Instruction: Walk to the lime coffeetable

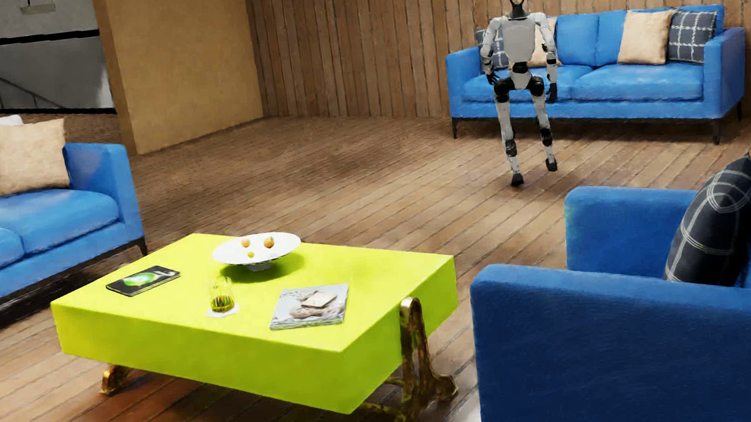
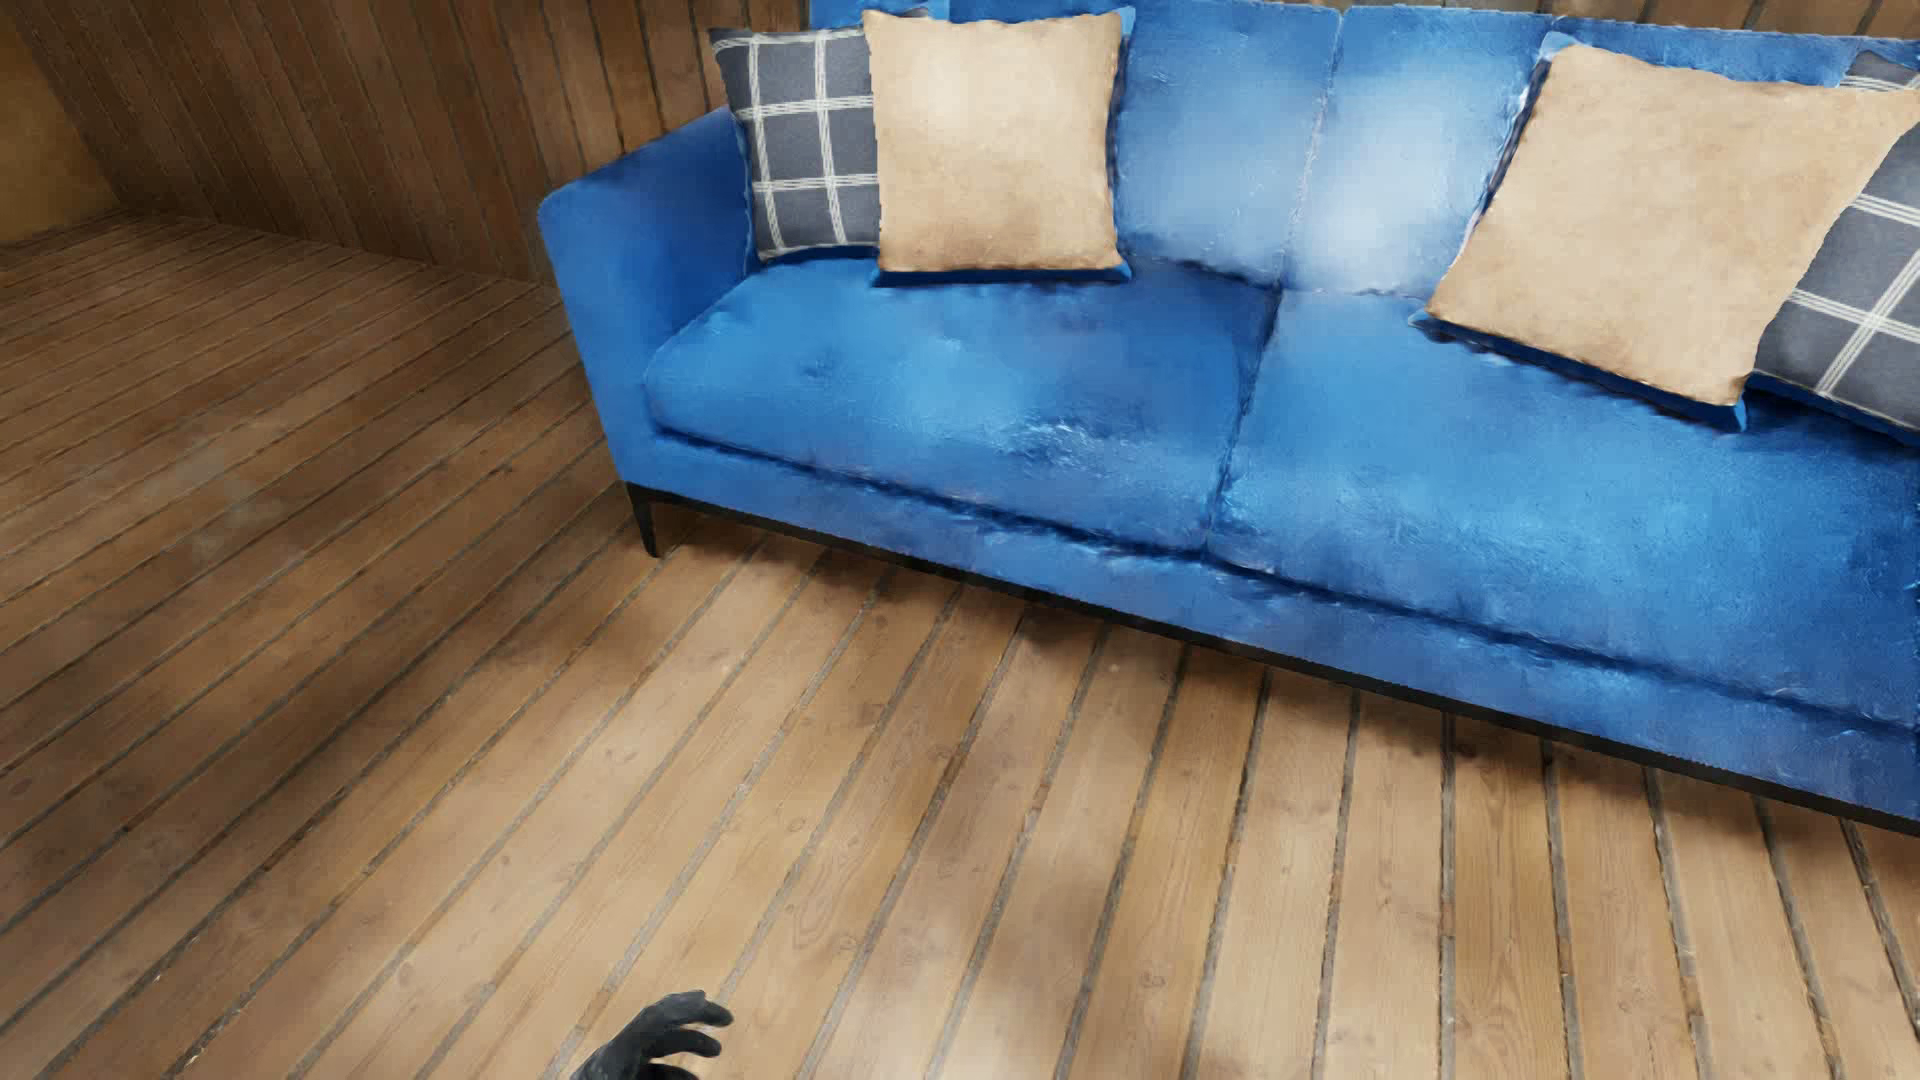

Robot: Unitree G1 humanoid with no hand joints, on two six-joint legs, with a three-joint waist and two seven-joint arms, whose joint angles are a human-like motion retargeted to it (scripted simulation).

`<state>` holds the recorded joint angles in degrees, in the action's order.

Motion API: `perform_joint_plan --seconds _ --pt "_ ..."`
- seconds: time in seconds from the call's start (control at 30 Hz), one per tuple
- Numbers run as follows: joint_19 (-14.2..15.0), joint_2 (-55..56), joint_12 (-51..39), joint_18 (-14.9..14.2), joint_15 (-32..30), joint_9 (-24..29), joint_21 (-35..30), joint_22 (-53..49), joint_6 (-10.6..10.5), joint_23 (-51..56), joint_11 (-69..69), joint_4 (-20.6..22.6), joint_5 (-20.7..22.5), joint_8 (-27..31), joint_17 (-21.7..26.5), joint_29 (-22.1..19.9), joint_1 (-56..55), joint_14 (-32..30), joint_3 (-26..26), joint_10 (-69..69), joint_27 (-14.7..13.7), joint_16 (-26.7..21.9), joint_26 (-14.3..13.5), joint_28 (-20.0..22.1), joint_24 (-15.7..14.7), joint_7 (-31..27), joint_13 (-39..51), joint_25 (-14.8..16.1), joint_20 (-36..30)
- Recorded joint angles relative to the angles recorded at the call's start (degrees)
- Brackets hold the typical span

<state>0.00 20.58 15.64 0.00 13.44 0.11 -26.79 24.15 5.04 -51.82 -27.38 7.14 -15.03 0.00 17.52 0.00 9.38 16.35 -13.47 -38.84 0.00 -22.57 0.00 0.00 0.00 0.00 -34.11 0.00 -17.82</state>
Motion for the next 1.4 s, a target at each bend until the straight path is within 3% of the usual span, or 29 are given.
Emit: perform_joint_plan --seconds 0.03,0.07,0.1,0.17,0.23,0.27,0.3,0.37,0.4,0.47,0.5,0.53,0.57,0.73,0.87,1.03,1.13,1.23,1.27,1.33,1.37,1.4 --pt "0.0 -0.7 0.8 0.0 -2.8 0.2 -1.3 0.0 0.0 0.6 -2.1 -2.8 0.0 0.0 0.2 0.0 2.5 0.2 -1.7 -1.2 0.0 0.1 0.0 0.0 0.0 0.0 -0.8 0.0 0.7" --pt "0.0 2.2 1.6 0.0 -10.5 -1.3 -3.0 1.0 0.5 -0.1 -7.6 -4.5 -0.6 0.0 0.2 0.0 3.0 -0.6 -2.5 -2.1 0.0 0.2 0.0 0.0 0.0 0.0 -0.7 0.0 -0.2" --pt "0.0 3.1 3.9 0.0 -15.8 -1.8 -3.8 2.2 -0.4 -1.3 -13.0 -8.3 0.5 0.0 -0.7 0.0 2.9 -2.6 -2.4 -4.5 0.0 2.0 0.0 0.0 0.0 0.0 -0.3 0.0 3.4" --pt "0.0 3.1 2.1 0.0 -12.5 -0.2 -3.4 14.6 -0.9 -5.0 -20.3 -10.0 1.3 0.0 0.0 0.0 1.8 -10.0 -1.0 -11.2 0.0 4.1 0.0 0.0 0.0 0.0 4.2 0.0 -0.6" --pt "0.0 -0.9 0.8 0.0 -6.5 1.0 -2.6 23.6 -1.2 -1.9 -20.8 -11.8 2.0 0.0 0.7 0.0 -3.8 -23.3 -1.0 -15.7 0.0 3.6 0.0 0.0 0.0 0.0 7.6 0.0 -8.2" --pt "0.0 -3.3 1.1 0.0 -5.3 1.7 -1.2 26.2 -1.1 0.8 -19.9 -11.8 1.6 0.0 1.5 0.0 -5.7 -26.7 0.2 -14.2 0.0 3.5 0.0 0.0 0.0 0.0 9.0 0.0 -9.8" --pt "0.0 -4.9 2.2 0.0 -4.1 2.2 -0.1 27.8 -0.7 3.8 -19.0 -11.3 1.4 0.0 2.6 0.0 -6.8 -29.4 2.5 -11.7 0.0 3.1 0.0 0.0 0.0 0.0 9.9 0.0 -10.5" --pt "0.0 -7.5 5.7 0.0 -1.9 2.2 5.3 27.6 -1.1 9.2 -17.5 -11.7 2.0 0.0 4.8 0.0 -11.3 -45.5 4.0 -11.5 0.0 1.6 0.0 0.0 0.0 0.0 11.4 0.0 -8.8" --pt "0.0 -9.0 6.7 0.0 -0.8 1.7 8.3 27.5 -1.7 10.5 -16.8 -12.3 2.4 0.0 5.8 0.0 -12.7 -46.3 3.8 -10.7 0.0 0.9 0.0 0.0 0.0 0.0 11.5 0.0 -8.3" --pt "0.0 -11.4 8.0 0.0 0.7 1.5 17.6 27.1 -2.3 10.8 -16.6 -13.0 2.8 0.0 6.1 0.0 -12.2 -46.3 5.1 -7.7 0.0 -0.1 0.0 0.0 0.0 0.0 11.6 0.0 -6.0" --pt "0.0 -12.3 8.4 0.0 1.2 1.7 20.9 23.9 -2.9 10.6 -16.7 -13.2 2.7 0.0 6.7 0.0 -11.4 -46.3 6.0 -5.6 0.0 -2.0 0.0 0.0 0.0 0.0 11.7 0.0 -9.2" --pt "0.0 -12.7 8.0 0.0 2.2 1.5 24.3 25.7 -3.5 9.6 -16.8 -13.8 2.7 0.0 7.1 0.0 -12.4 -46.5 5.9 -4.6 0.0 -1.1 0.0 0.0 0.0 0.0 12.3 0.0 -6.3" --pt "0.0 -13.5 7.9 0.0 2.9 1.4 24.6 25.7 -3.5 8.4 -17.2 -14.0 2.6 0.0 7.5 0.0 -12.9 -46.6 5.9 -3.7 0.0 -1.9 0.0 0.0 0.0 0.0 12.8 0.0 -6.6" --pt "0.0 -14.6 5.6 0.0 6.0 2.1 21.5 23.4 -3.0 6.1 -17.9 -13.3 1.2 0.0 9.5 0.0 -15.6 -37.0 9.6 -0.1 0.0 -2.3 0.0 0.0 0.0 0.0 13.6 0.0 -3.1" --pt "0.0 -15.0 5.6 0.0 4.6 2.7 20.1 20.7 -3.2 9.3 -17.3 -12.9 0.1 0.0 8.8 0.0 -19.5 -30.7 10.9 1.8 0.0 -1.9 0.0 0.0 0.0 0.0 13.0 0.0 -2.2" --pt "0.0 -16.0 5.7 0.0 5.3 4.7 14.5 22.4 -2.8 11.1 -14.2 -10.9 -0.2 0.0 8.1 0.0 -25.7 -29.9 14.5 1.9 0.0 -0.6 0.0 0.0 0.0 0.0 16.4 0.0 -3.8" --pt "0.0 -15.2 7.8 0.0 5.8 5.6 13.1 23.3 -3.6 17.0 -14.9 -11.0 -0.7 0.0 9.0 0.0 -28.6 -25.0 14.5 2.4 0.0 0.6 0.0 0.0 0.0 0.0 18.9 0.0 -7.2" --pt "0.0 -15.1 9.0 0.0 7.0 5.8 11.4 24.6 -3.0 22.9 -16.2 -12.2 -1.9 0.0 8.8 0.0 -31.1 -18.9 14.9 1.6 0.0 1.6 0.0 0.0 0.0 0.0 19.3 0.0 -11.3" --pt "0.0 -16.9 9.3 0.0 6.7 5.8 11.4 25.0 -2.7 24.1 -15.6 -13.1 -1.9 0.0 8.3 0.0 -32.3 -19.5 15.2 0.2 0.0 1.9 0.0 0.0 0.0 0.0 18.6 0.0 -11.8" --pt "0.0 -21.9 10.2 0.0 5.1 5.6 11.8 25.4 -2.5 25.4 -12.2 -14.6 -0.7 0.0 7.5 0.0 -35.7 -28.9 16.3 -3.8 0.0 3.0 0.0 0.0 0.0 0.0 17.2 0.0 -10.2" --pt "0.0 -24.2 10.6 0.0 4.2 5.3 11.3 24.5 -1.9 25.1 -11.0 -15.4 -0.5 0.0 7.0 0.0 -36.5 -31.1 18.1 -6.6 0.0 3.0 0.0 0.0 0.0 0.0 16.5 0.0 -12.8" --pt "0.0 -27.3 11.1 0.0 3.4 5.1 11.9 25.0 -1.9 24.7 -9.8 -15.2 -0.1 0.0 6.7 0.0 -37.2 -34.0 19.5 -7.7 0.0 3.1 0.0 0.0 0.0 0.0 15.3 0.0 -11.2"
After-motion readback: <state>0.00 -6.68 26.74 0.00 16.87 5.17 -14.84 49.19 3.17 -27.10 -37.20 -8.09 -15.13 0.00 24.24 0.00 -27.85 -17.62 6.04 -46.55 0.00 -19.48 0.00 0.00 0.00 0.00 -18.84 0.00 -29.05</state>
